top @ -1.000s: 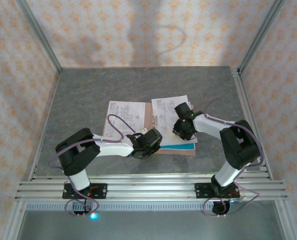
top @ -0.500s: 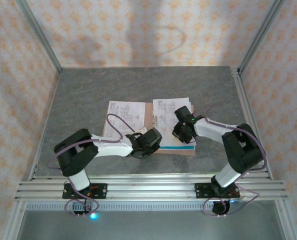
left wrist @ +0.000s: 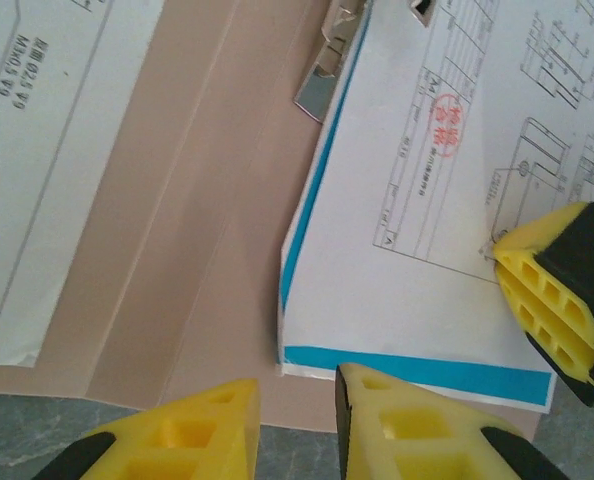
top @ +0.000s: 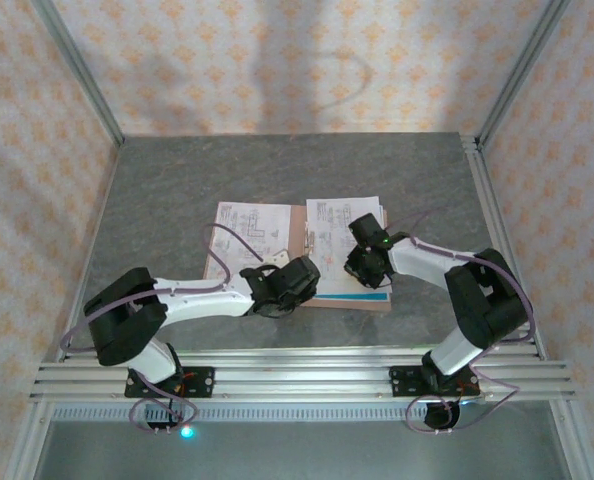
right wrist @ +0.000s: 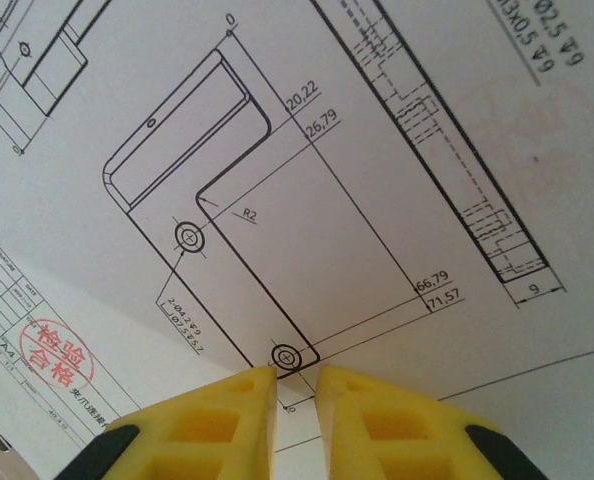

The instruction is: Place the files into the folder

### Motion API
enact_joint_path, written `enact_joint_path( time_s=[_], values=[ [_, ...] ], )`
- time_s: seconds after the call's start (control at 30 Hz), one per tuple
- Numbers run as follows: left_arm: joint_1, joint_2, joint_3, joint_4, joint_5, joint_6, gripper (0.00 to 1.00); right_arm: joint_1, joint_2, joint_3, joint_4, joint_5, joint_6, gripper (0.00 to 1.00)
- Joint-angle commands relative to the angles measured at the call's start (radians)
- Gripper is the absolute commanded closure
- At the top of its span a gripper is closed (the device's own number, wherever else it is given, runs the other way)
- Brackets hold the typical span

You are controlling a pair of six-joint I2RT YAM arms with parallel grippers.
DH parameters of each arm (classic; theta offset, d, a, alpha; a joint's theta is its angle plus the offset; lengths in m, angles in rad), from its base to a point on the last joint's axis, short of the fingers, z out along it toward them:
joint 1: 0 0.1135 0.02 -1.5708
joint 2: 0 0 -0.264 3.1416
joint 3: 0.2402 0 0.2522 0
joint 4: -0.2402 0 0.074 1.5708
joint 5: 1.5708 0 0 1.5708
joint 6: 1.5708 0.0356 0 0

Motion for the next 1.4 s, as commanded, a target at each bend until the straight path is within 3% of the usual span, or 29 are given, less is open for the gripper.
enact_joint_path(
  time_s=[0.0,0.23,0.37,0.8,1.23,1.37],
  values=[
    [0.019,0.033,0.007,-0.007,-0.027,0.013,0.74,0.015,-0.002,-0.04,-0.092,0.04,0.017,0.8],
    [0.028,0.05,-0.024,0.074,-0.012,0.008,0.72,0.035,-0.015,-0.05,-0.091,0.038,0.028,0.8],
    [0.029,0.054,-0.027,0.091,-0.004,0.011,0.63,0.046,-0.014,-0.05,-0.09,0.04,0.033,0.8],
    [0.027,0.124,0.021,0.063,0.037,0.014,0.66,0.051,-0.014,-0.057,-0.081,0.042,0.041,0.8],
    [0.019,0.156,0.054,0.042,0.04,0.028,0.89,0.052,-0.025,-0.061,-0.09,0.058,0.041,0.8],
    [0.019,0.151,0.055,0.027,0.034,0.027,0.91,0.051,-0.026,-0.061,-0.093,0.059,0.042,0.8]
  ],
)
